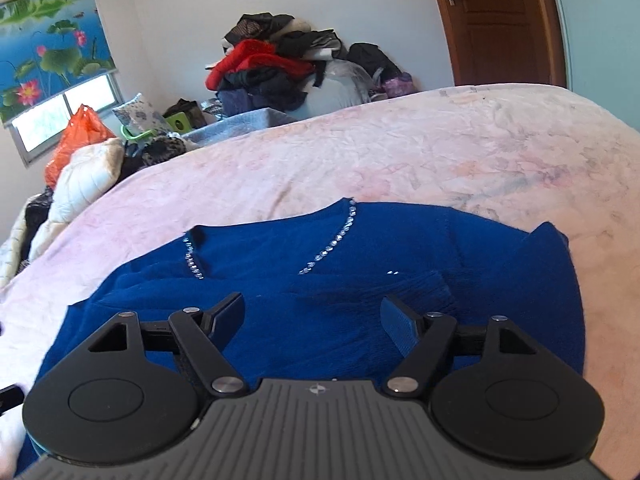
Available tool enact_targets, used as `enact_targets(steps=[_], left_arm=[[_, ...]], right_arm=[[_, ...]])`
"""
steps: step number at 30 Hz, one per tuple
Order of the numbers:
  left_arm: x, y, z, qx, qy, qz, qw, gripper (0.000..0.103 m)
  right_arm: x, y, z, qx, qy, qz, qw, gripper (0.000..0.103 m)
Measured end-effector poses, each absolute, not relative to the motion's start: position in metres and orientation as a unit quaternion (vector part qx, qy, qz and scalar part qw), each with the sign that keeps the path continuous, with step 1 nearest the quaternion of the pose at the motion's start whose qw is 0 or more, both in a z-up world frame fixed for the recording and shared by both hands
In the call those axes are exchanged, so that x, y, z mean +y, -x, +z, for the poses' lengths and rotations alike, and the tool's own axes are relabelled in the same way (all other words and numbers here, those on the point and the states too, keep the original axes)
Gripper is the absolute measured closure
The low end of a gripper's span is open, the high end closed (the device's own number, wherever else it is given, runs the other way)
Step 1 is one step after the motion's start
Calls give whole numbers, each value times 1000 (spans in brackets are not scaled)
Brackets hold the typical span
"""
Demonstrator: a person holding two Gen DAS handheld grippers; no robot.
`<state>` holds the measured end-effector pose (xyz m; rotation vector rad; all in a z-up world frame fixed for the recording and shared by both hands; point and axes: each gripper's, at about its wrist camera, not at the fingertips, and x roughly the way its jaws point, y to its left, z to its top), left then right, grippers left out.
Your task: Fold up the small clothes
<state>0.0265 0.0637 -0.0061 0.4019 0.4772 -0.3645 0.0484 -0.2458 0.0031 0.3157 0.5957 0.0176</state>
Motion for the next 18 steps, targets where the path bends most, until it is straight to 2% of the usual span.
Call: enact_targets(steps=[1,3,6,9,10,13,15,18], left_arm=[[58,-34,-15,246,-216,-153,933,0],[53,-42,-29,262,-238,-125,927,0],[60,-31,-23,253,-221,-124,934,0],[64,-17,-17,235,-216,-132,939,0],[62,-16,-19,238,-226,-136,935,0],[48,-20,-34,245,-264,-114,926,0],[47,-16,-31,240,-254,-112,930,0],[53,-2,-20,245,-221,-124,936,0]], right_arm=[[-244,-50,0,311,-136,7,940,22],[-244,-47,-2,323,-103,-9,941,25],[-261,-21,15,284,-139,-22,948,24],[-285,9,27,246,-192,-22,950,13],[-290,13,26,257,-202,-19,945,10],[-283,18,15,303,-173,6,937,11],[-275,25,7,326,-146,6,934,11],[-287,51,4,320,-173,-24,931,11]])
